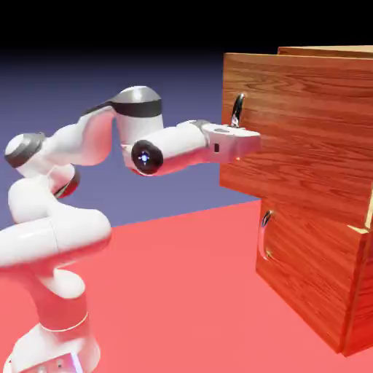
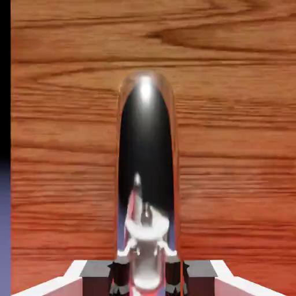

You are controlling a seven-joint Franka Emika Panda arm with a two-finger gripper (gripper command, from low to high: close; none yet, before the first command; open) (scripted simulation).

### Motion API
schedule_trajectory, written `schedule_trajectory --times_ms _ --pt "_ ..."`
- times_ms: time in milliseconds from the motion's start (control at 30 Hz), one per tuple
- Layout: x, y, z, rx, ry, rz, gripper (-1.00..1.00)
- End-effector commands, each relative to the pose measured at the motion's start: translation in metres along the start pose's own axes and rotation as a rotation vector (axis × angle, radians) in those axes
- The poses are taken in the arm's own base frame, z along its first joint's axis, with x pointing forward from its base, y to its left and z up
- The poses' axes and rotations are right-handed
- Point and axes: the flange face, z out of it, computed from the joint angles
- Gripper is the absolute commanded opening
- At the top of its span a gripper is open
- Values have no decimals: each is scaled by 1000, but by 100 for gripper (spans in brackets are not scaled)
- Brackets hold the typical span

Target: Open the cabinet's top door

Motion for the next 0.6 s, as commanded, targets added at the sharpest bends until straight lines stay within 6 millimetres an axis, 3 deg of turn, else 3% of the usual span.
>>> schedule_trajectory --times_ms 0,567 --pt "2 2 -6 13 -13 0 -100" --pt "56 56 -108 275 -275 0 -100"
